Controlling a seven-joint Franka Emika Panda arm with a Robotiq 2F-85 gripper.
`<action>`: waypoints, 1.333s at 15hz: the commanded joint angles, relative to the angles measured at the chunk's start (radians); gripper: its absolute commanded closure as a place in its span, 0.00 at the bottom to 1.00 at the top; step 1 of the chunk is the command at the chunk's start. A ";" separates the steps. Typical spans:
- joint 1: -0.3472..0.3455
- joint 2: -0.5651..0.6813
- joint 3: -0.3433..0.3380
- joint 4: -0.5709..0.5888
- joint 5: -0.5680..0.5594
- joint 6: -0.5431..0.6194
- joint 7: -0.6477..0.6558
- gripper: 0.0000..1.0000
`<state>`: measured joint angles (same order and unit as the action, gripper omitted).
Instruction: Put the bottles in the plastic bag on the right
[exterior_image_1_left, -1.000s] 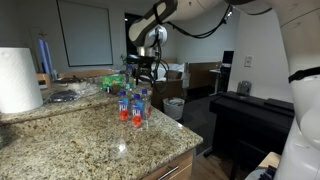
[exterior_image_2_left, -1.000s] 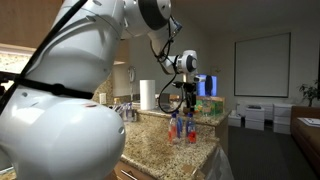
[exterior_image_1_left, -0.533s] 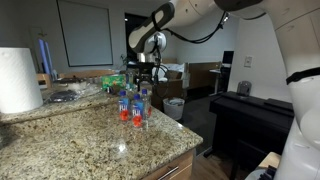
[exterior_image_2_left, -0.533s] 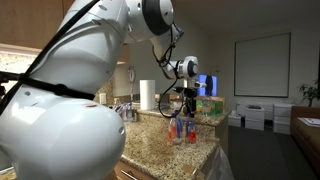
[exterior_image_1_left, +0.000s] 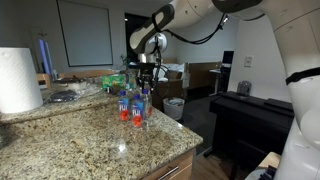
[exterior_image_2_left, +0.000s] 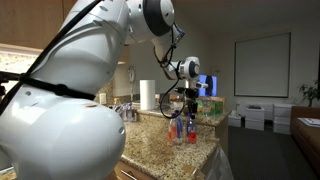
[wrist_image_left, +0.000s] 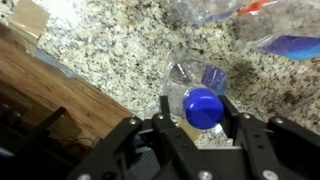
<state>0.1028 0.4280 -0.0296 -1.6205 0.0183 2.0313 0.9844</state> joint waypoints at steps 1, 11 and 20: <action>-0.002 0.004 -0.004 0.017 0.014 -0.025 -0.001 0.77; -0.086 -0.001 -0.087 0.107 0.040 -0.156 0.071 0.90; -0.282 0.055 -0.168 0.084 0.223 -0.247 0.131 0.90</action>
<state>-0.1380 0.4559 -0.1964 -1.5125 0.1618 1.7991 1.0719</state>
